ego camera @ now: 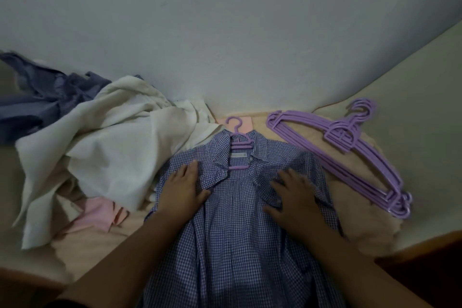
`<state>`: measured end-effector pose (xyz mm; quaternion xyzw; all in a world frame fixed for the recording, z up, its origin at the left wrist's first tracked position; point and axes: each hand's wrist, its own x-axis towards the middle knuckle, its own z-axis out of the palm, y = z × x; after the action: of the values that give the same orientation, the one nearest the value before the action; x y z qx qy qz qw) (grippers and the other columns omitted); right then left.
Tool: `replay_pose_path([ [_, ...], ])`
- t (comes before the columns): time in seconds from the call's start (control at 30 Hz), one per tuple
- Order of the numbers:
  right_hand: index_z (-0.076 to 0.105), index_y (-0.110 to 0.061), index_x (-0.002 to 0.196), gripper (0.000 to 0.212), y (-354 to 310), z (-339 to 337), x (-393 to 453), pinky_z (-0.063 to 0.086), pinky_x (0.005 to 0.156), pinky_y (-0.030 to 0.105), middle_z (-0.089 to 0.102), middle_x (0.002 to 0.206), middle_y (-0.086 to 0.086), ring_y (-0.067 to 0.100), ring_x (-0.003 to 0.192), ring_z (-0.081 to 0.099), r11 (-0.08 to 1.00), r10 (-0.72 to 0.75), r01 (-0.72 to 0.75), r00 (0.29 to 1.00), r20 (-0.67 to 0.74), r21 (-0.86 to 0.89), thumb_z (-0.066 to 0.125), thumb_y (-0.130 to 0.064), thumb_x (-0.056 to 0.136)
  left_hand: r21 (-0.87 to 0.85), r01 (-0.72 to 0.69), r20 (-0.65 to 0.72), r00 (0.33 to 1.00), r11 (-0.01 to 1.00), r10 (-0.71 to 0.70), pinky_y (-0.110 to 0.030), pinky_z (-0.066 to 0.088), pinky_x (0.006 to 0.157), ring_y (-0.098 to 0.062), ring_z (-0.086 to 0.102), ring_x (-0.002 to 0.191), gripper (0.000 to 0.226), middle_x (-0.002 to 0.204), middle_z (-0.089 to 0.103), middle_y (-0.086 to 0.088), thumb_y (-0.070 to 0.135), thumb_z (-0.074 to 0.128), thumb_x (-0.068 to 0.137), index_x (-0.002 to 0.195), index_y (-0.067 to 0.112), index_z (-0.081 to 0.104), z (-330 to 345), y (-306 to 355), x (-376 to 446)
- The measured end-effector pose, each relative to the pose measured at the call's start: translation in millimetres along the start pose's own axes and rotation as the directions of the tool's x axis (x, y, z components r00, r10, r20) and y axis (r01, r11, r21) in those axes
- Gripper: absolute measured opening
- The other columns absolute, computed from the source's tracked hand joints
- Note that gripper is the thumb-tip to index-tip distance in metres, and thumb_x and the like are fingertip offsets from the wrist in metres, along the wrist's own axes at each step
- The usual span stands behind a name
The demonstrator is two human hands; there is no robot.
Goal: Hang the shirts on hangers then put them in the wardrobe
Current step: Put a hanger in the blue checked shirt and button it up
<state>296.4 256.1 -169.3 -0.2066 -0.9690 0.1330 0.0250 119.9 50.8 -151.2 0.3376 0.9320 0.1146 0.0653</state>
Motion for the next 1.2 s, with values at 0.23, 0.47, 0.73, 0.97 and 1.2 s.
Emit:
replay_pose_path([
  [0.23, 0.076, -0.013, 0.07, 0.005, -7.6, 10.7, -6.6, 0.042, 0.092, 0.061, 0.071, 0.103, 0.012, 0.039, 0.104, 0.063, 0.996, -0.071, 0.06, 0.977, -0.201, -0.059, 0.071, -0.014, 0.07, -0.09, -0.072, -0.113, 0.992, 0.993, 0.061, -0.037, 0.047, 0.082, -0.03, 0.055, 0.112, 0.056, 0.133, 0.055, -0.013, 0.029, 0.035, 0.103, 0.153, 0.013, 0.017, 9.0, 16.1, -24.2],
  [0.47, 0.062, -0.005, 0.081, 0.023, -26.1, -1.9, -4.2, 0.049, 0.077, 0.034, 0.06, 0.083, 0.006, 0.013, 0.073, 0.053, 0.939, -0.001, -0.027, 0.997, 0.081, 0.342, 0.05, -0.018, 0.096, -0.311, 0.098, 0.011, 0.995, 0.945, -0.1, -0.035, 0.052, 0.066, -0.022, 0.063, 0.075, 0.068, 0.091, 0.068, -0.004, 0.044, 0.032, 0.101, 0.154, 0.021, -0.004, 31.2, 44.2, -30.0],
  [0.73, 0.068, -0.004, 0.1, 0.017, -22.2, 8.4, 31.6, 0.043, 0.08, 0.029, 0.064, 0.094, 0.009, 0.02, 0.086, 0.053, 0.929, 0.084, 0.006, 0.971, -0.225, 0.37, 0.056, -0.012, 0.091, -0.494, 0.016, -0.161, 0.981, 0.869, -0.11, -0.031, 0.041, 0.101, -0.018, 0.044, 0.133, 0.083, 0.152, 0.038, 0.002, 0.044, 0.052, 0.094, 0.154, 0.019, -0.001, 29.9, 52.8, 6.2],
  [0.97, 0.054, -0.008, 0.131, 0.038, -18.9, 3.6, 85.5, 0.038, 0.098, 0.037, 0.055, 0.123, 0.011, 0.027, 0.113, 0.049, 0.957, 0.114, -0.045, 0.966, -0.231, 0.286, 0.053, -0.012, 0.093, -0.754, 0.188, -0.066, 0.932, 0.629, -0.357, -0.023, 0.049, 0.068, -0.014, 0.063, 0.074, 0.077, 0.082, 0.068, 0.002, 0.016, 0.058, 0.092, 0.154, 0.016, 0.013, 24.8, 61.1, 62.7],
  [1.2, 0.041, -0.007, 0.141, 0.048, -20.0, 26.1, 96.1, 0.033, 0.107, 0.035, 0.046, 0.14, 0.01, 0.027, 0.128, 0.043, 0.937, 0.102, -0.056, 0.988, -0.118, 0.344, 0.052, -0.014, 0.095, -0.888, 0.183, -0.037, 0.885, 0.422, -0.464, -0.018, 0.043, 0.064, -0.007, 0.052, 0.064, 0.053, 0.073, 0.06, -0.002, 0.013, 0.058, 0.093, 0.141, 0.023, 0.04, 31.4, 49.8, 76.3],
])
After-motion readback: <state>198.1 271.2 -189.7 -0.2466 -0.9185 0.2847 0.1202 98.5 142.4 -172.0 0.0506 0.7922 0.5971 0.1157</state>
